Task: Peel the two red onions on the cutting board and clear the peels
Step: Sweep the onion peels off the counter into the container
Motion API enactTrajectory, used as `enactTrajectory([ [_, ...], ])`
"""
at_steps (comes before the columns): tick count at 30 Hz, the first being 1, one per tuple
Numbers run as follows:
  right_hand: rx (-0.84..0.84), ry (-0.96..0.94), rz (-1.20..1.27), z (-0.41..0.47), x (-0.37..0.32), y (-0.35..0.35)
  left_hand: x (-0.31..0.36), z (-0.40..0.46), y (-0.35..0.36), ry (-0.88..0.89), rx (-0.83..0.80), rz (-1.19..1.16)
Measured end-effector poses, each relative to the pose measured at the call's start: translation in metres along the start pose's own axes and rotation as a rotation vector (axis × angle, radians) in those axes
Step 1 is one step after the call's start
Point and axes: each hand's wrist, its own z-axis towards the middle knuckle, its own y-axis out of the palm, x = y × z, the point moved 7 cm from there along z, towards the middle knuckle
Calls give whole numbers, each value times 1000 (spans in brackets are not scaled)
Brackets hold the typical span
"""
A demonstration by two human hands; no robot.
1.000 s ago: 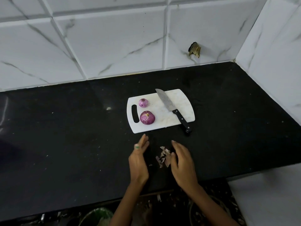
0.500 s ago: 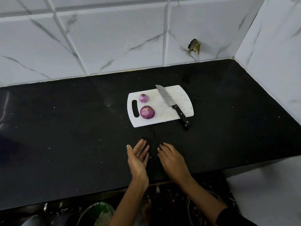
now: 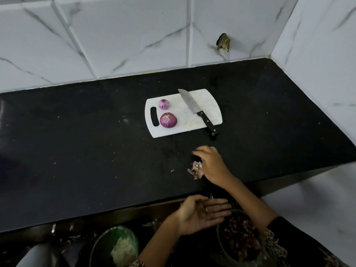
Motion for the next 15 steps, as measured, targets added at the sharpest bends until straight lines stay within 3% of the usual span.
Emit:
enactTrajectory([
  [7,-119,-167,-257,-27,-26,20,-4,29,-13,51,0,-202],
  [15,-3,-372,-297,-73,-31,29,-15,52,-23,66,-61,-413],
])
